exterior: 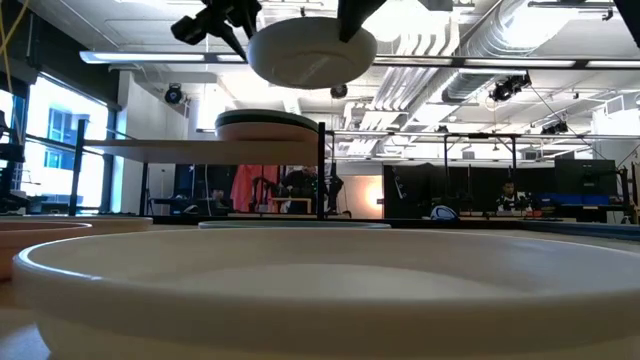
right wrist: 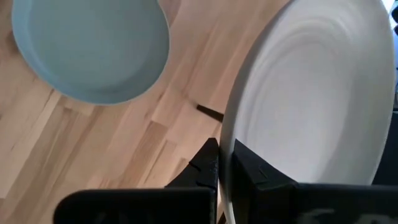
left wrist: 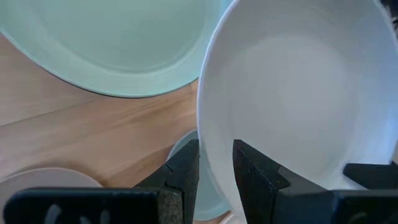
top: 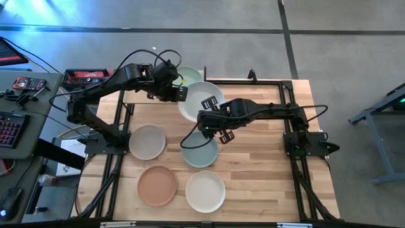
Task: Place and stack plates onto a shelf
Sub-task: Stack the gray plate into the light green plate on the shelf
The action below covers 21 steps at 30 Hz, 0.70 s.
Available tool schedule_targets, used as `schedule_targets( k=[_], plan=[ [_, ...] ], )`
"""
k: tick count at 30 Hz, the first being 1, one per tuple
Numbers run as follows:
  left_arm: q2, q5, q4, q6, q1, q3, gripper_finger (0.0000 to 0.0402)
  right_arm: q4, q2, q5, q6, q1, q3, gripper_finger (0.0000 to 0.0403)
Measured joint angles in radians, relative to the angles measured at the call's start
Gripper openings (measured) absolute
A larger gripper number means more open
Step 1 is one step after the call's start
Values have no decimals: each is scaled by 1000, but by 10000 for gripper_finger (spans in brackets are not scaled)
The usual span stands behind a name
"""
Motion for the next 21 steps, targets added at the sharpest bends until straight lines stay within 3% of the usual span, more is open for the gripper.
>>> schedule_targets(
  k=[15, 21],
  plan=[
    [64, -13, 7, 19, 0, 0, 83, -36, -3, -7, 2, 2, 82, 0],
    [63, -19, 10, 19, -1, 0, 42, -48, -3, -1, 2, 2, 82, 0]
  ],
)
